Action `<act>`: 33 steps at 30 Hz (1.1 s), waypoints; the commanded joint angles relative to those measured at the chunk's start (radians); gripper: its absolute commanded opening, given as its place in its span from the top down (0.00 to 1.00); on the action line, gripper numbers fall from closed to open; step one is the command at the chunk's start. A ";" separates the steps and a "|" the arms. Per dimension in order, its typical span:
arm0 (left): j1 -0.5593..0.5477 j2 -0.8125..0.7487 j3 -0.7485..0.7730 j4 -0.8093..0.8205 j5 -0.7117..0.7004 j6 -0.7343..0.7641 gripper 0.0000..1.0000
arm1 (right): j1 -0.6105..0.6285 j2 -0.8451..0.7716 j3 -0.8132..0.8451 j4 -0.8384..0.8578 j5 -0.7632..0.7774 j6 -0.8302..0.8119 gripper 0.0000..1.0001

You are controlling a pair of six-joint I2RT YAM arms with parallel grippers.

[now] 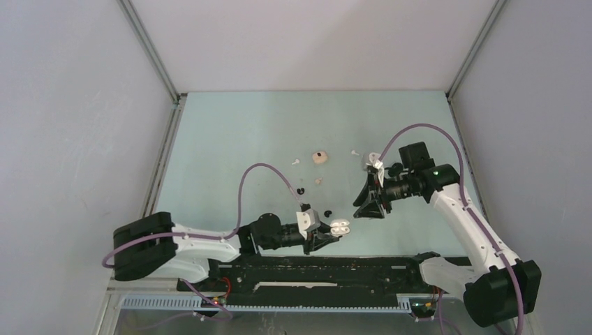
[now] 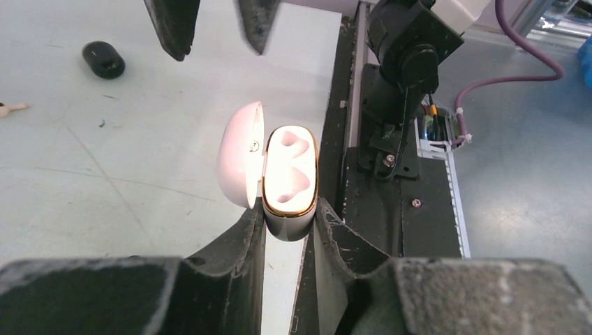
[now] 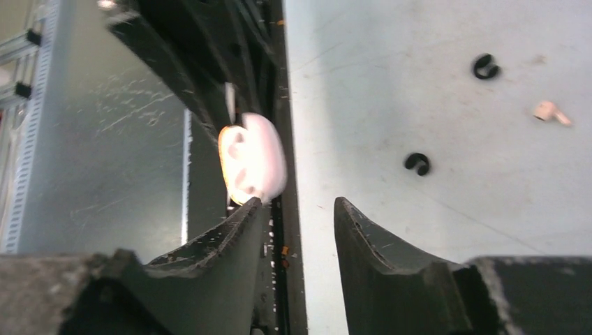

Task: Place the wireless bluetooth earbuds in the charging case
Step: Open the charging case to the charging case, then move the right earbud to the center of the board.

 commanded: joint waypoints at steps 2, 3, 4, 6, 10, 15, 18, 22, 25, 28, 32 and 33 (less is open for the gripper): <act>-0.005 -0.161 -0.054 -0.056 -0.081 0.004 1.00 | -0.047 -0.007 0.041 0.253 0.196 0.210 0.60; -0.005 -0.180 -0.069 -0.057 -0.093 0.002 1.00 | -0.047 -0.003 0.041 0.308 0.251 0.243 0.62; -0.004 -0.196 -0.085 -0.051 -0.103 -0.007 1.00 | -0.046 0.003 0.041 0.363 0.307 0.277 0.64; -0.004 -0.215 -0.114 -0.020 -0.128 -0.021 1.00 | -0.042 0.019 0.042 0.473 0.418 0.346 0.67; -0.005 -0.245 -0.173 0.051 -0.186 -0.068 1.00 | -0.013 0.099 0.068 0.607 0.630 0.417 0.70; -0.009 -0.320 -0.258 0.108 -0.284 -0.128 1.00 | 0.035 0.295 0.176 0.639 0.698 0.481 0.72; -0.012 -0.414 -0.260 0.014 -0.308 -0.132 1.00 | 0.074 0.402 0.239 0.644 0.683 0.495 0.72; -0.011 -0.611 -0.226 -0.228 -0.373 -0.139 1.00 | 0.105 0.535 0.326 0.649 0.678 0.510 0.72; -0.011 -0.749 -0.206 -0.380 -0.406 -0.150 1.00 | 0.118 0.639 0.422 0.623 0.665 0.520 0.72; -0.012 -0.864 -0.203 -0.490 -0.439 -0.159 1.00 | 0.129 0.715 0.491 0.585 0.663 0.529 0.73; -0.012 -0.950 -0.213 -0.568 -0.453 -0.187 1.00 | 0.127 0.767 0.526 0.585 0.678 0.542 0.72; -0.012 -0.961 -0.214 -0.578 -0.457 -0.191 1.00 | 0.125 0.777 0.532 0.585 0.675 0.541 0.72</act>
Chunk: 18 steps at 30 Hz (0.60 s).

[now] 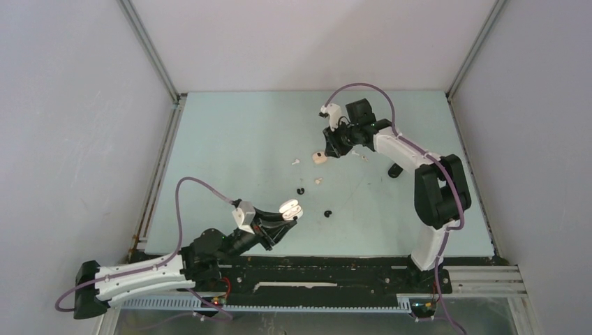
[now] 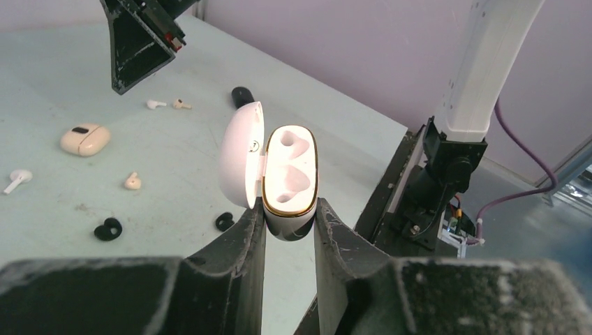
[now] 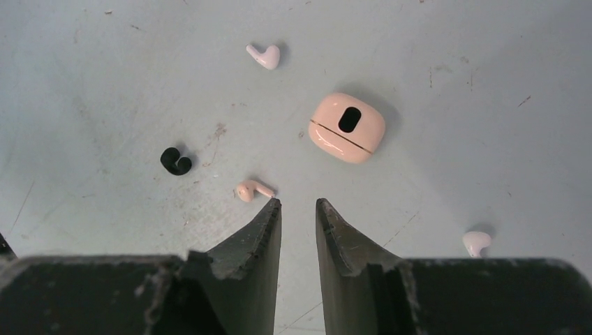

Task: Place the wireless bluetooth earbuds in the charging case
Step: Move the right earbud to the center of the board.

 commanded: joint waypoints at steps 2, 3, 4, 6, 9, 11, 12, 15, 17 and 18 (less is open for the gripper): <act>-0.007 -0.058 0.021 -0.144 -0.053 -0.038 1.00 | 0.002 0.043 0.077 -0.008 -0.004 0.014 0.71; -0.007 -0.058 0.024 -0.151 -0.054 -0.037 1.00 | 0.006 0.053 0.087 -0.011 -0.013 0.010 0.71; -0.007 -0.055 0.029 -0.157 -0.055 -0.035 1.00 | 0.014 0.065 0.099 -0.014 -0.025 0.008 0.71; -0.007 -0.044 0.040 -0.168 -0.056 -0.032 1.00 | 0.034 0.107 0.129 -0.032 -0.040 -0.008 0.69; -0.007 -0.031 0.048 -0.168 -0.049 -0.036 1.00 | 0.062 0.178 0.198 -0.069 -0.021 -0.021 0.68; -0.007 -0.022 0.051 -0.166 -0.040 -0.038 1.00 | 0.052 0.224 0.253 -0.103 0.000 0.008 0.68; -0.007 -0.017 0.051 -0.165 -0.039 -0.039 1.00 | 0.035 0.237 0.272 -0.111 0.009 0.021 0.68; -0.007 -0.004 0.052 -0.163 -0.030 -0.042 1.00 | -0.013 0.238 0.280 -0.110 0.059 0.037 0.67; -0.007 0.006 0.049 -0.156 -0.026 -0.045 1.00 | -0.044 0.225 0.277 -0.119 0.126 0.029 0.65; -0.007 0.011 0.048 -0.153 -0.024 -0.045 1.00 | -0.059 0.223 0.277 -0.132 0.158 0.020 0.63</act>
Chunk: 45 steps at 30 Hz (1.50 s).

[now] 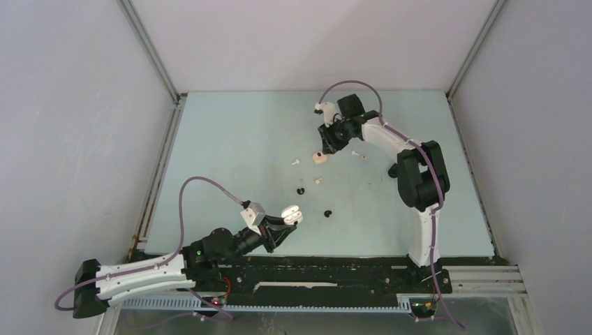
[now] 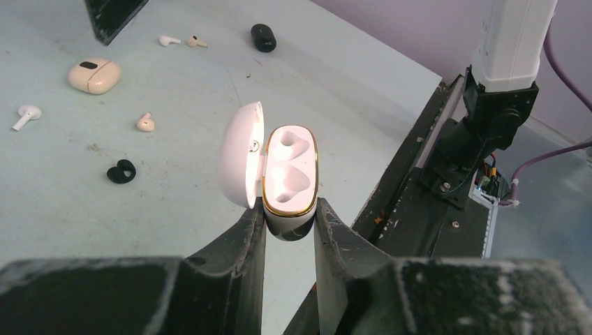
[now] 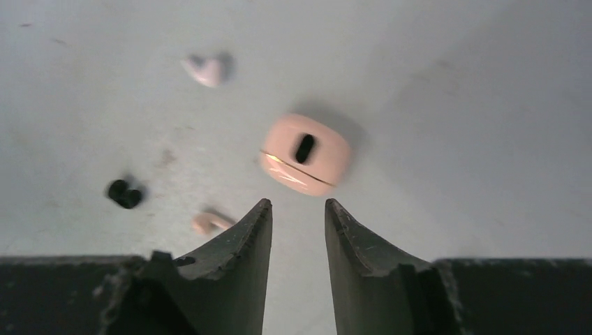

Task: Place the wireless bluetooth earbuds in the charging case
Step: Move the right earbud to the center of the board.

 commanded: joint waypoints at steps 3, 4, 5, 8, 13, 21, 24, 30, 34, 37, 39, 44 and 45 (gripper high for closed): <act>-0.005 0.033 0.045 0.042 0.018 -0.017 1.00 | -0.109 -0.013 0.069 -0.111 0.203 -0.024 0.56; -0.005 0.041 0.045 0.047 0.021 -0.017 1.00 | -0.115 -0.011 0.073 -0.132 0.218 -0.030 0.55; -0.005 0.048 0.045 0.051 0.025 -0.017 1.00 | -0.120 -0.010 0.070 -0.145 0.226 -0.034 0.54; -0.005 0.070 0.044 0.066 0.033 -0.019 1.00 | -0.136 0.006 0.063 -0.162 0.245 -0.035 0.52; -0.005 0.095 0.052 0.077 0.047 -0.022 1.00 | -0.157 0.030 0.052 -0.165 0.224 -0.036 0.54; -0.006 0.090 0.042 0.081 0.046 -0.034 1.00 | -0.161 0.062 0.075 -0.141 0.208 -0.052 0.54; -0.006 0.085 0.038 0.081 0.047 -0.035 1.00 | -0.161 0.086 0.096 -0.146 0.203 -0.058 0.54; -0.006 0.090 0.022 0.098 0.051 -0.037 1.00 | -0.162 0.124 0.118 -0.137 0.201 -0.073 0.50; -0.006 0.095 0.019 0.096 0.053 -0.039 1.00 | -0.164 0.141 0.128 -0.148 0.202 -0.074 0.53; -0.006 0.090 0.019 0.090 0.057 -0.042 1.00 | -0.164 0.136 0.119 -0.172 0.188 -0.054 0.55; -0.006 0.082 0.021 0.082 0.058 -0.040 1.00 | -0.164 0.117 0.102 -0.196 0.175 -0.029 0.56; -0.006 0.068 0.024 0.063 0.060 -0.033 1.00 | -0.131 -0.009 -0.057 -0.247 0.026 0.041 0.57; -0.006 0.068 0.024 0.064 0.059 -0.032 1.00 | -0.110 -0.037 -0.099 -0.259 -0.025 0.036 0.57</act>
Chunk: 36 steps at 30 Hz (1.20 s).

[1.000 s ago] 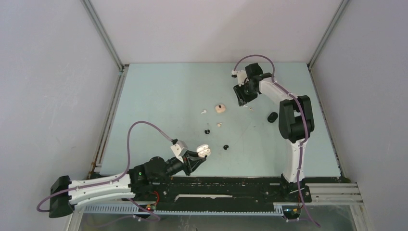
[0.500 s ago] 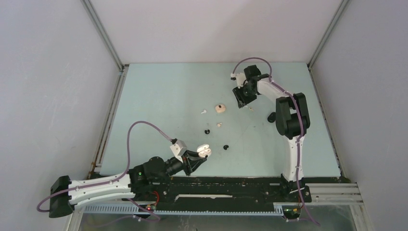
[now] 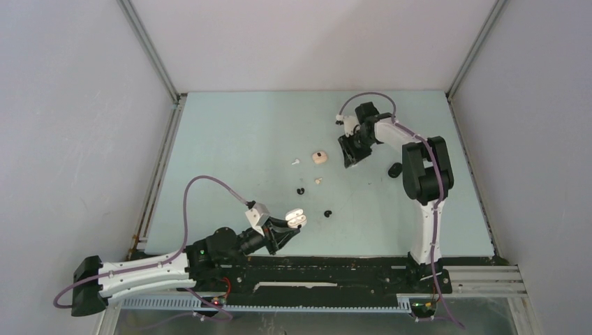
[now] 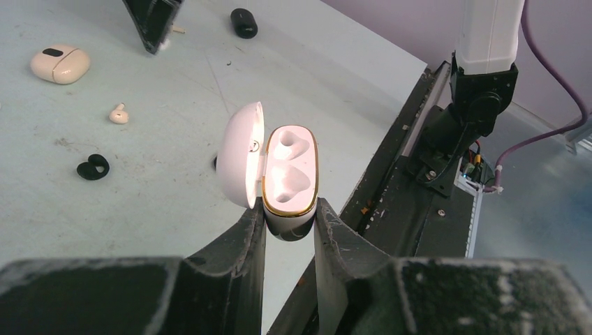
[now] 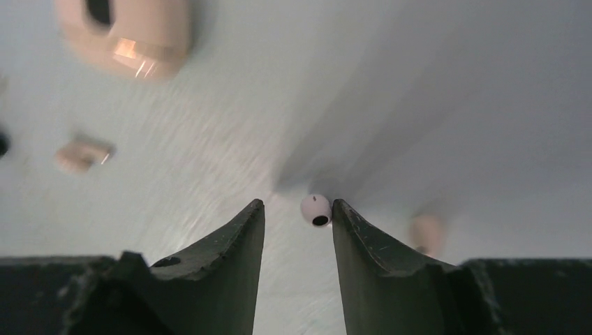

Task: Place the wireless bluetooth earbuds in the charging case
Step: Move the right earbud to the center of the board, then pick up the right earbud from the center of the board.

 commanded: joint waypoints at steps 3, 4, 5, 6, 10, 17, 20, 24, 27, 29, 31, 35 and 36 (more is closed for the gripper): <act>-0.006 -0.007 0.025 0.019 0.008 -0.003 1.00 | 0.098 -0.183 -0.212 -0.109 -0.340 0.072 0.56; -0.006 -0.004 0.026 0.019 0.010 -0.001 1.00 | 0.100 -0.193 -0.223 -0.115 -0.409 0.082 0.56; -0.006 -0.001 0.028 0.018 0.011 -0.001 1.00 | 0.097 -0.202 -0.219 -0.118 -0.424 0.086 0.56; -0.006 0.001 0.030 0.015 0.013 -0.001 1.00 | 0.087 -0.214 -0.213 -0.118 -0.418 0.085 0.56; -0.006 0.005 0.040 0.003 0.020 -0.007 1.00 | -0.006 -0.243 -0.189 -0.096 -0.437 0.088 0.57; -0.006 -0.021 0.024 0.000 0.012 -0.018 1.00 | -0.052 -0.304 -0.246 -0.094 -0.483 -0.113 0.62; -0.006 -0.028 0.025 -0.007 0.003 -0.019 1.00 | 0.001 -0.380 -0.323 -0.073 -0.366 -0.238 0.64; -0.005 -0.046 0.015 -0.006 -0.011 -0.025 1.00 | 0.096 -0.504 -0.462 0.004 -0.213 -0.304 0.66; -0.006 -0.053 0.004 0.004 -0.018 -0.024 1.00 | 0.166 -0.577 -0.544 0.046 -0.165 -0.375 0.67; -0.006 -0.048 0.005 0.006 -0.018 -0.021 1.00 | 0.189 -0.597 -0.575 0.068 -0.161 -0.444 0.68; -0.006 -0.039 0.013 0.004 -0.011 -0.021 1.00 | 0.192 -0.594 -0.580 0.074 -0.172 -0.487 0.67; -0.006 -0.041 0.025 -0.018 -0.002 -0.026 1.00 | 0.240 -0.557 -0.588 0.051 -0.148 -0.558 0.65; -0.006 -0.048 0.024 -0.021 -0.004 -0.027 1.00 | 0.257 -0.550 -0.605 0.055 -0.133 -0.574 0.64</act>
